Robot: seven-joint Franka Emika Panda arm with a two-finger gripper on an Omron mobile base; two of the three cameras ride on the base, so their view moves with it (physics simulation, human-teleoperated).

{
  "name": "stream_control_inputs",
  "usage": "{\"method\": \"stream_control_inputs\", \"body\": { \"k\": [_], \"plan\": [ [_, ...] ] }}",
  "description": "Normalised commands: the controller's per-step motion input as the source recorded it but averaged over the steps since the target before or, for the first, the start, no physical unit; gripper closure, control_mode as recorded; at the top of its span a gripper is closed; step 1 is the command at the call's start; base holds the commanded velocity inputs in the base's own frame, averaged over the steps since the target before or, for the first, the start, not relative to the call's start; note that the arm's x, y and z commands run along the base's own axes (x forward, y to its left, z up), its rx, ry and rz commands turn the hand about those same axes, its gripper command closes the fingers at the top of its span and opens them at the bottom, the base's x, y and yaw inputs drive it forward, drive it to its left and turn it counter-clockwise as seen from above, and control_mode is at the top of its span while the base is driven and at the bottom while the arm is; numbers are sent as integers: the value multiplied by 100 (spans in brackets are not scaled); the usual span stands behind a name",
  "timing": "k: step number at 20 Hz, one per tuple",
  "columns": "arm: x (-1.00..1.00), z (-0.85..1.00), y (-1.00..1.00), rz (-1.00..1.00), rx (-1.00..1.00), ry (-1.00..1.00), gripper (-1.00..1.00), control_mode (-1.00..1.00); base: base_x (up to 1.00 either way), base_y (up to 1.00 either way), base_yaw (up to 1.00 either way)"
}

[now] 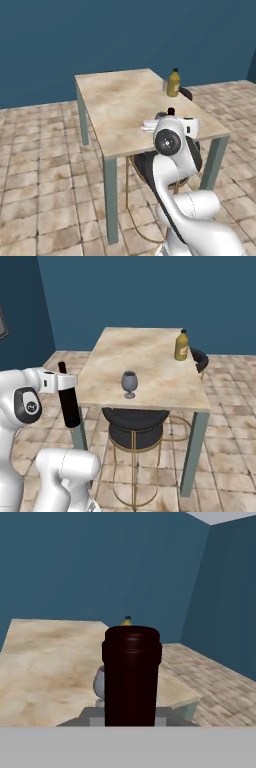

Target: There is a wine glass and glass cup on the dining counter. Place the wine bottle next to the wine glass and the juice bottle next to the glass cup.

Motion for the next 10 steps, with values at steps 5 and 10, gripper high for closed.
{"method": "stream_control_inputs", "body": {
  "k": [5,10],
  "plan": [
    [0,0,0,0,0,0,100,100,68,19,0],
    [0,0,0,0,0,0,100,100,70,16,0]
  ]
}}
